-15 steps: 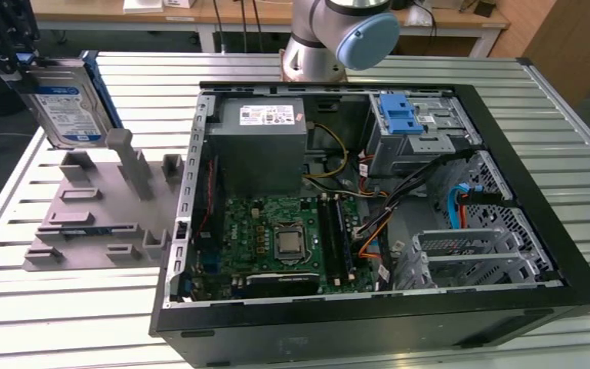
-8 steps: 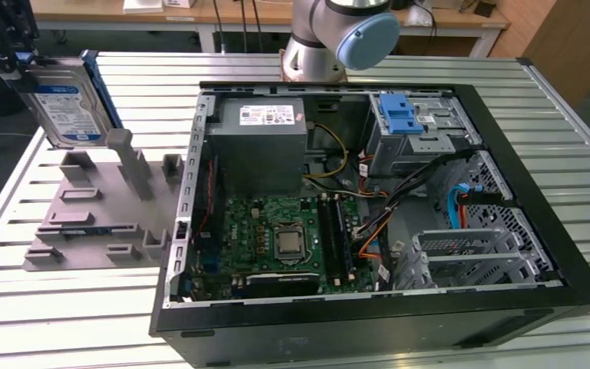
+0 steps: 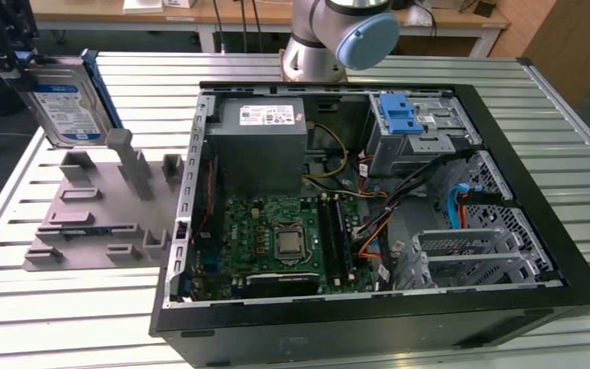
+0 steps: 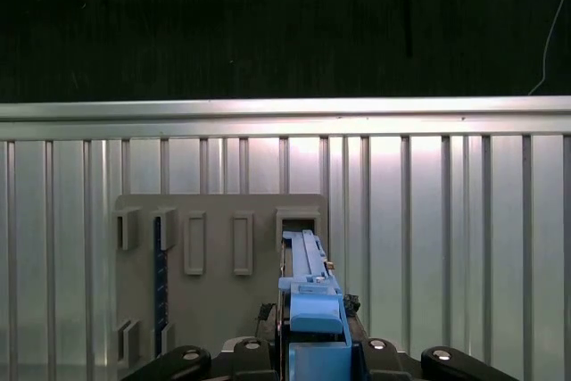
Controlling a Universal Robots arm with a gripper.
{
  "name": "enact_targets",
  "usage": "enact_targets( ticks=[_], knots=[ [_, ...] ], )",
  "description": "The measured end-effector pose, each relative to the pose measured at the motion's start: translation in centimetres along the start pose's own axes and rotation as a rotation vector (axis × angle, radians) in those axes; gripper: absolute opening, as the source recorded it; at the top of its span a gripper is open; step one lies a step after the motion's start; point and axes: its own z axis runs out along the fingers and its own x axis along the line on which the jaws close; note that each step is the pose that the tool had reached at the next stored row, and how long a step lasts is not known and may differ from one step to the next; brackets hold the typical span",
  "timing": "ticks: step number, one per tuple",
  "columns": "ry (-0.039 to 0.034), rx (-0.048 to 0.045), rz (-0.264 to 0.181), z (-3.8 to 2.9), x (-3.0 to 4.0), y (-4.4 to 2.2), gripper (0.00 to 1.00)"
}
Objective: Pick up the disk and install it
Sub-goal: 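Pick up the disk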
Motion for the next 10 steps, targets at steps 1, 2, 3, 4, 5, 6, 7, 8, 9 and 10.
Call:
enact_targets(
  ticks=[1, 2, 3, 4, 5, 6, 7, 8, 9, 10],
  knots=[
    [0.0000, 0.0000, 0.000, -0.02, 0.00, 0.00, 0.36],
    [0.0001, -0.0001, 0.000, -0.04, 0.00, 0.00, 0.36],
    [0.0000, 0.0000, 0.000, -0.06, 0.00, 0.00, 0.36],
    [0.0000, 0.0001, 0.000, -0.08, 0.00, 0.00, 0.36],
    [0.0000, 0.0000, 0.000, -0.10, 0.00, 0.00, 0.36],
    [0.0000, 0.0000, 0.000, -0.12, 0.00, 0.00, 0.36],
    [0.0000, 0.0000, 0.000, -0.14, 0.00, 0.00, 0.36],
    [0.0000, -0.0001, 0.000, -0.17, 0.00, 0.00, 0.36],
    [0.0001, -0.0001, 0.000, -0.20, 0.00, 0.00, 0.36],
    [0.0000, 0.0000, 0.000, -0.22, 0.00, 0.00, 0.36]
  ],
)
